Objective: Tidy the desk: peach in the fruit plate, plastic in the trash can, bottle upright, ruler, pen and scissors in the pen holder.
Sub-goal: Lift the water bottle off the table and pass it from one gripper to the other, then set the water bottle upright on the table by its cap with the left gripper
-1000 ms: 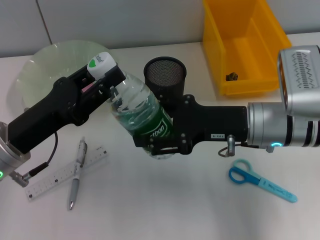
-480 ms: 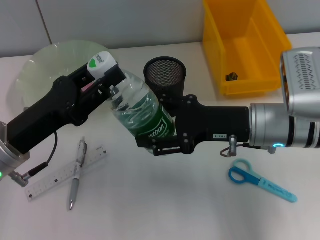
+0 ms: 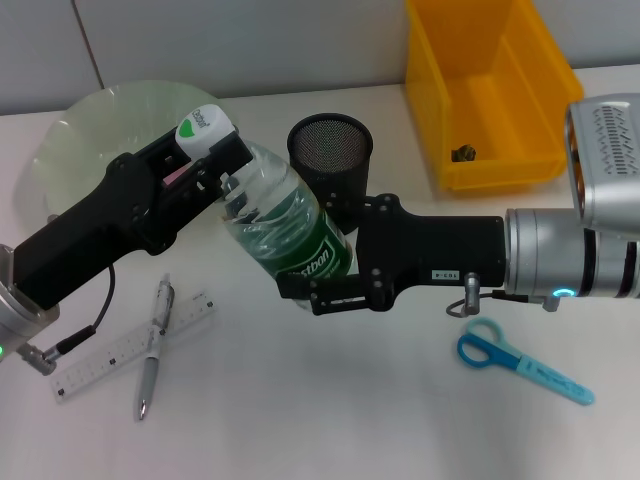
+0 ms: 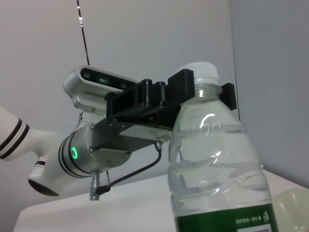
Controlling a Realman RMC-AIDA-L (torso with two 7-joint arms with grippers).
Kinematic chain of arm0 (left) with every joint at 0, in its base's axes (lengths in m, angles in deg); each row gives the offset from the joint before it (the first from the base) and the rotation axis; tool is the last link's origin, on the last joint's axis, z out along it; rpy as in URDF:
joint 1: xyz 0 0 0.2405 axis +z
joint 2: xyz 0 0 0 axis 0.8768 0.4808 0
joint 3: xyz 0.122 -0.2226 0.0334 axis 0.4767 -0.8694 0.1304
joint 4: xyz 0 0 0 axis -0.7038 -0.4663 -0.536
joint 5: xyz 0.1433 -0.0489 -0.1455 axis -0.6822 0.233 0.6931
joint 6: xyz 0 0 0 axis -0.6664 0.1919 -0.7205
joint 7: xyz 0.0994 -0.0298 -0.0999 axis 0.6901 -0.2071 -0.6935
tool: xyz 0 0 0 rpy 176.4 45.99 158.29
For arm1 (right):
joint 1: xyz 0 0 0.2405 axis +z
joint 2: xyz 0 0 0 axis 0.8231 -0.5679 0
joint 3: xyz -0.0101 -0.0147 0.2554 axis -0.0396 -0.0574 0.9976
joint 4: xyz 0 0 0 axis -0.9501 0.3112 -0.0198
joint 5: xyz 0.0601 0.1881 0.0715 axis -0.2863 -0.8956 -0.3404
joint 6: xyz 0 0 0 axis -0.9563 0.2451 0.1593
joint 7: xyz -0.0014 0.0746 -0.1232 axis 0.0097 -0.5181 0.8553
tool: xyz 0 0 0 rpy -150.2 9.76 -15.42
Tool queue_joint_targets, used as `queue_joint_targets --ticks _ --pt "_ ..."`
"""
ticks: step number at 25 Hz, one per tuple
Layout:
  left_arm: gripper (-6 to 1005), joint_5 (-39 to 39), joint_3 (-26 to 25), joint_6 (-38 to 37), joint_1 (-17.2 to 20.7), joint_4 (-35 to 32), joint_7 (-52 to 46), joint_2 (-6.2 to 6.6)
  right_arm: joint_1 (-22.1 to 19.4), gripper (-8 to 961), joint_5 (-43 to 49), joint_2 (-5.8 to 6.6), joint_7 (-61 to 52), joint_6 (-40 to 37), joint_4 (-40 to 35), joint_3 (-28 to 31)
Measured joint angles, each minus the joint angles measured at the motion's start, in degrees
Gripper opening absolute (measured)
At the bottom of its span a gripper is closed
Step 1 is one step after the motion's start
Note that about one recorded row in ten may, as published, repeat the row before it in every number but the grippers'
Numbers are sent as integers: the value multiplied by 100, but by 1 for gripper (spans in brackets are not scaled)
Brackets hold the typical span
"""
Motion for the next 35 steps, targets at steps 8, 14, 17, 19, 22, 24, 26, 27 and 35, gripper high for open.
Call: queue_joint_targets --ticks 8,14,17,19,22,24,26,27,35 --pt "460 -29 0 -14 0 -12 -2 0 -56 838 50 0 -219 -23 -248 -104" --pt "463 -40 0 -15 2 -28 0 0 -121 838 239 0 -311 -61 -429 -141" --pt "464 -42 0 -22 16 -42 1 4 -220 838 248 0 -363 -72 -539 -141" --pt "465 -43 0 -24 23 -50 1 11 -336 838 248 4 -376 -73 -663 -117" --pt "466 -43 0 -31 34 -71 1 18 -590 838 249 7 -378 -76 -919 -64" --pt "467 -44 0 -29 42 -103 1 28 -763 838 249 8 -378 -77 -1069 9" --pt "468 -44 0 -11 55 -157 3 35 -932 838 249 8 -378 -85 -1153 140" --pt "468 -43 0 0 62 -185 6 36 -996 838 249 9 -378 -94 -1171 205" --pt "472 -43 -36 97 216 -481 368 51 -1405 838 248 9 -355 -527 -1126 868"
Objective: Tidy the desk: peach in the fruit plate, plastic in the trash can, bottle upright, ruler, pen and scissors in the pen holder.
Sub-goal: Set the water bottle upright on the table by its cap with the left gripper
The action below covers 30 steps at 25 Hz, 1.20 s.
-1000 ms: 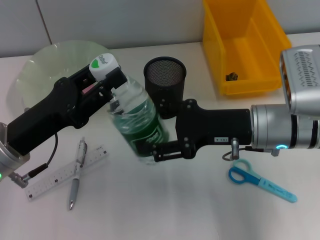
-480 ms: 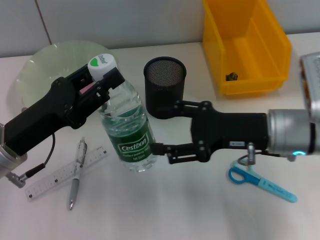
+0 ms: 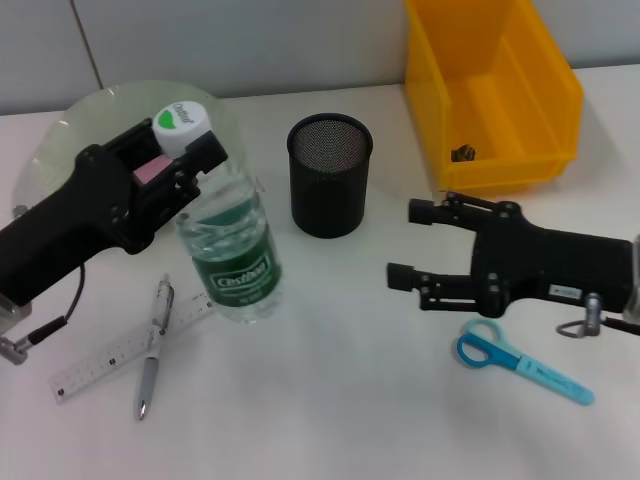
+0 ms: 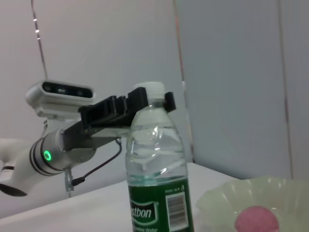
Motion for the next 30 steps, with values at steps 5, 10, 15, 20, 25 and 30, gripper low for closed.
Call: queue_joint_targets --ticks 5,10,15,20,25,30 --pt "474 4 -16 239 156 -220 318 2 -130 838 102 0 30 -12 32 175" --pt "476 24 -25 449 216 -266 416 13 -162 837 133 -1 32 -14 94 196" --pt "478 30 -26 707 233 -315 586 19 -170 837 188 0 41 -14 110 307" --pt "481 31 -29 790 246 -346 637 25 -170 837 218 0 44 -14 111 326" --pt "483 28 -34 790 262 -347 653 27 -170 837 218 0 47 18 111 331" --pt "485 32 -43 843 332 -470 666 27 -162 837 219 0 47 26 115 332"
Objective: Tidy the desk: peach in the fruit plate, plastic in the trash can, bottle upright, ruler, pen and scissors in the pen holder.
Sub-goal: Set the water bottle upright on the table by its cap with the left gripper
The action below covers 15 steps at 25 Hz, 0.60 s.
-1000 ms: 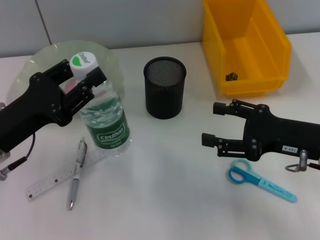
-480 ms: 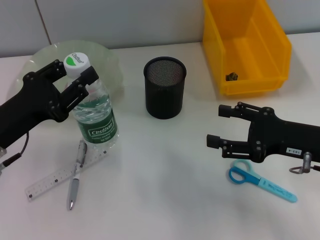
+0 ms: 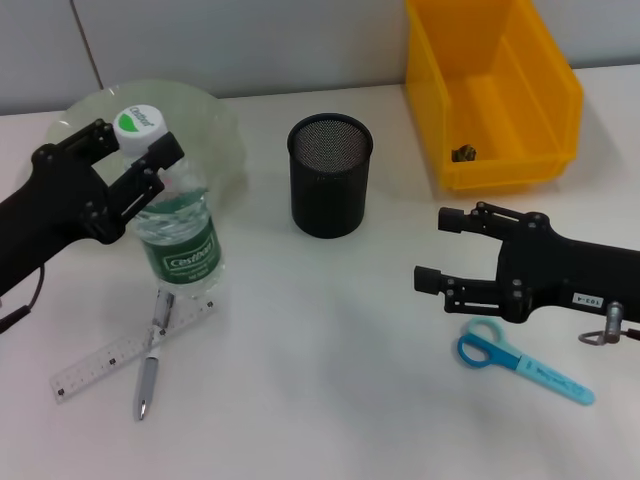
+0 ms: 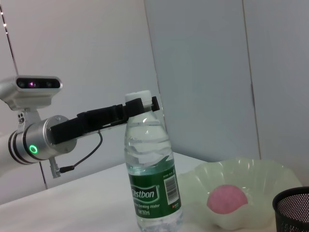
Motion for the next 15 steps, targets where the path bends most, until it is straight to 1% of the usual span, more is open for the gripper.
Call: queue_joint_targets --ticks 10,11,15 --pt "489 -4 -136 108 89 -94 16 0 29 838 0 0 0 9 22 0" --pt "490 -30 -187 218 112 -95 135 4 32 838 0 0 0 10 26 0" --pt "492 -31 -188 279 116 -96 174 11 35 838 0 0 0 9 32 -10"
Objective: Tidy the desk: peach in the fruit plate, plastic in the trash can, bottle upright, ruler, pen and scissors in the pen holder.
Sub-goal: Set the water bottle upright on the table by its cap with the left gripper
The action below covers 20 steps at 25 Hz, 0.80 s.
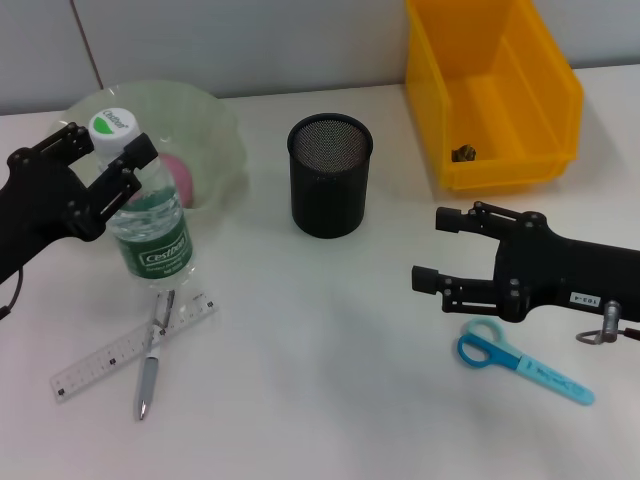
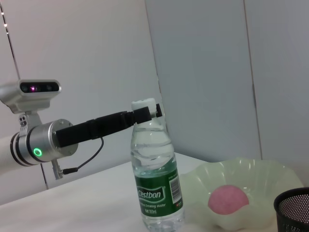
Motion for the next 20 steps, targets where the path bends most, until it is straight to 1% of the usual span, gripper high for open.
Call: queue_joint_targets --ticks 4,7,9,15,19,20 --pt "493 21 -45 192 76 0 217 18 2 838 0 0 0 0 30 5" --pt "495 21 -45 192 76 0 217 18 13 838 0 0 0 3 44 8" --pt "496 16 -236 265 109 -3 275 46 18 837 0 0 0 2 47 6" --pt "498 6 -364 362 132 -9 299 51 20 837 -1 0 0 6 49 2" --pt "500 18 -373 384 163 -9 461 26 26 837 -1 0 0 1 49 8" --pt "500 23 -390 415 175 -7 564 -3 33 837 -1 0 0 0 49 9"
